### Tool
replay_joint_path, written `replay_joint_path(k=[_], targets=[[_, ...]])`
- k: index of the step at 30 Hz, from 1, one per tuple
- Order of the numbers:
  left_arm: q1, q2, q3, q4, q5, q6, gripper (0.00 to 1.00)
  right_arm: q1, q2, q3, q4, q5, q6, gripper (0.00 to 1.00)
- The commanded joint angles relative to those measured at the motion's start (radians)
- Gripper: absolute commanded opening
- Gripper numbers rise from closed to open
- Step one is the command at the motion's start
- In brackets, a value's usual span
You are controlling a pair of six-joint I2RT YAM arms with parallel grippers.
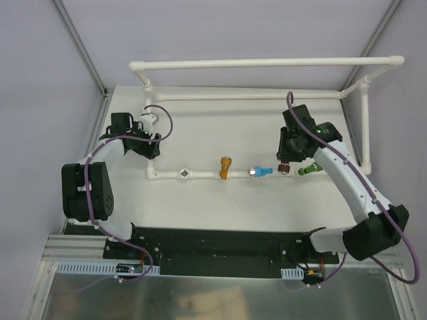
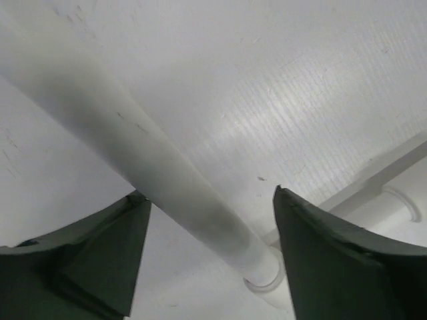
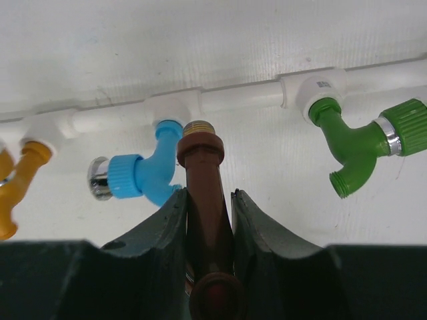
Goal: Install the water faucets
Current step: Move the adaptor to the center of the board.
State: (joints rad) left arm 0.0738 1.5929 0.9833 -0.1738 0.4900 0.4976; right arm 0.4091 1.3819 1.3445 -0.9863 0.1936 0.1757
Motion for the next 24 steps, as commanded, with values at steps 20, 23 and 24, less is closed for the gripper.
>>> replay_joint_path(k=[20,23,24], targets=[[-0.495,-0.047,0.558,0.004,-0.213,-0.802,0.95,0.000,-0.540,0.226,-0.016,-0.290,0.134,0.00],[-0.549,0.206,0.827,-0.079,-0.111,-0.945,0.87,0.000,-0.605,0.236,0.073,-0.414,0.143,0.00],[-0.578,0.272,0.900,-0.110,-0.104,-0.973,0.87,-0.001,-0.625,0.237,0.102,-0.442,0.149,0.00]])
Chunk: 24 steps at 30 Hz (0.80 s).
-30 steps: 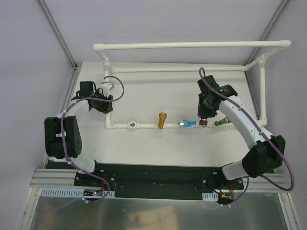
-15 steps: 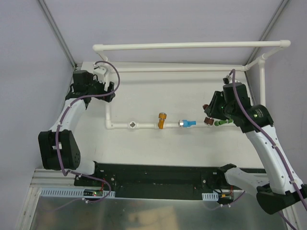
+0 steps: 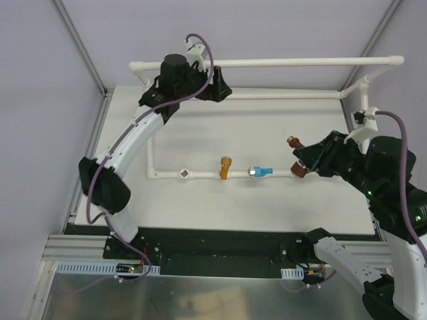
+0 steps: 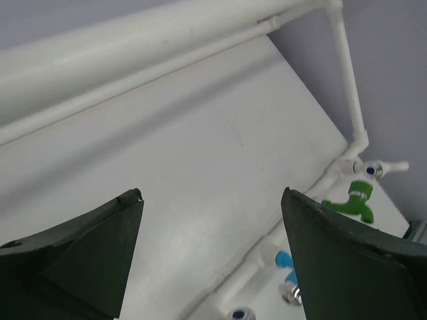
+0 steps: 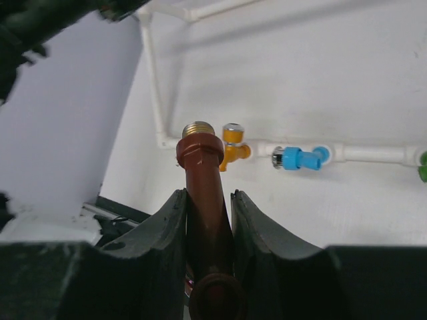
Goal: Install the water faucets
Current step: Move the adaptor to the center of the board.
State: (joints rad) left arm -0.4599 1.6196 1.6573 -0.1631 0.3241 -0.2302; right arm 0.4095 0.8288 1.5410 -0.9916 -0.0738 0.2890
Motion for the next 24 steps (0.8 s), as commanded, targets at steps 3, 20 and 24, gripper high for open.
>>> replay_joint_path(k=[3,20,24], targets=[[-0.159,0.417,0.413,-0.134,0.021,-0.250,0.92,0.000,-0.114,0.063,0.146,-0.228,0.053,0.00],[-0.442,0.847,0.754,-0.239,-0.269,-0.278,0.58,0.000,-0.177,0.005,0.142,-0.213,0.085,0.00],[-0.483,0.893,0.757,-0.262,-0.318,-0.253,0.56,0.000,-0.188,-0.024,0.146,-0.210,0.088,0.00]])
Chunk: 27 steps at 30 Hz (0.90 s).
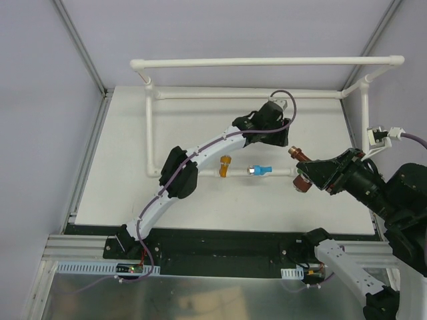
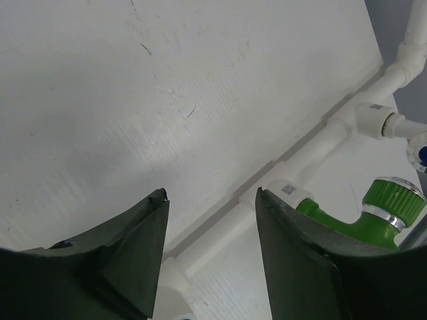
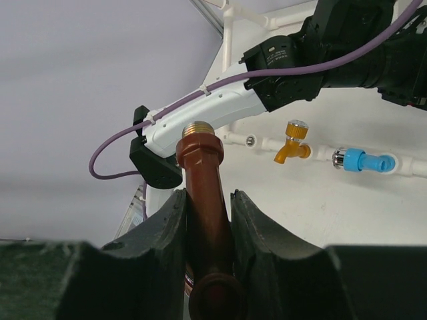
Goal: Install the water faucets
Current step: Move the adaptor to the center of the board.
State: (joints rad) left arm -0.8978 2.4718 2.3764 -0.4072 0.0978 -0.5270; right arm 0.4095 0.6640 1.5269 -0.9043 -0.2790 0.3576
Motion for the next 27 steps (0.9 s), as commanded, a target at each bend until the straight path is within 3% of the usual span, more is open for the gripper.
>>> replay_joint_path(k=[1,9,18,24,27], targets=[[-0.058,0.050,0.041,-0.022,-0.092,0.053,0.56,0.000,-0.026,-0.016,0.058,-0.006,0.020,0.00],[-0.124,0.137,0.076,-0.056,-0.185,0.094,0.56,-0.001,-0.044,-0.051,0.062,-0.011,0.032,0.00],[-0.167,0.179,0.049,-0.087,-0.158,0.117,0.57,-0.001,-0.060,-0.070,0.056,-0.012,0.037,0.00],[-0.234,0.131,-0.084,-0.091,-0.144,0.154,0.36,0.000,-0.075,-0.091,0.058,-0.009,0.037,0.00],[-0.272,0.110,-0.153,-0.090,-0.124,0.160,0.33,-0.001,-0.073,-0.103,0.059,-0.011,0.038,0.00]])
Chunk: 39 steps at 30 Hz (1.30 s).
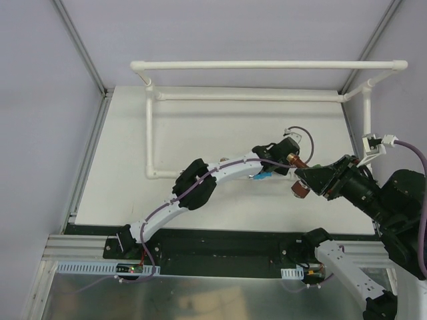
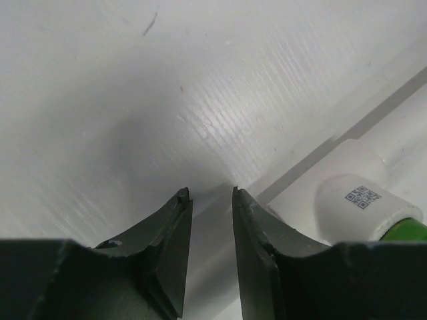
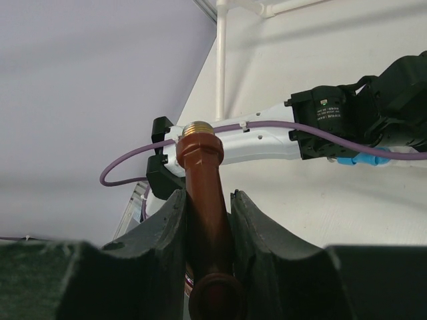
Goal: Install the water faucets
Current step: Move the adaptor to the center of the board.
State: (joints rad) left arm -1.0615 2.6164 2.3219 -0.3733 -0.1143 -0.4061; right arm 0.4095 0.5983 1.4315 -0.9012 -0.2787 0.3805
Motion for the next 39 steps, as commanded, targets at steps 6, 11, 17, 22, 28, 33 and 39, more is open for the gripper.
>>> replay_joint_path(k=[6,11,17,22,28,33,39], targets=[[-0.173,-0.084,-0.226,-0.121,0.113,0.009,0.28,0.000,-0.018,-0.023,0.056,-0.011,0.015,0.00],[-0.242,-0.142,-0.335,-0.098,0.094,-0.025,0.28,-0.001,-0.025,-0.028,0.048,-0.008,0.017,0.00],[-0.291,-0.199,-0.429,-0.061,0.078,-0.085,0.28,-0.001,-0.035,-0.034,0.041,-0.002,0.017,0.00],[-0.288,-0.277,-0.490,-0.039,0.019,-0.086,0.31,-0.001,-0.031,-0.043,0.042,0.003,0.011,0.00],[-0.224,-0.458,-0.510,-0.039,-0.044,-0.047,0.46,0.000,-0.009,-0.016,0.051,0.012,-0.031,0.00],[-0.151,-0.639,-0.513,-0.039,-0.045,0.007,0.61,0.000,0.038,0.056,0.051,0.000,-0.084,0.00],[-0.091,-0.896,-0.660,-0.039,-0.103,0.016,0.61,0.000,0.116,0.061,0.088,-0.106,-0.123,0.00]])
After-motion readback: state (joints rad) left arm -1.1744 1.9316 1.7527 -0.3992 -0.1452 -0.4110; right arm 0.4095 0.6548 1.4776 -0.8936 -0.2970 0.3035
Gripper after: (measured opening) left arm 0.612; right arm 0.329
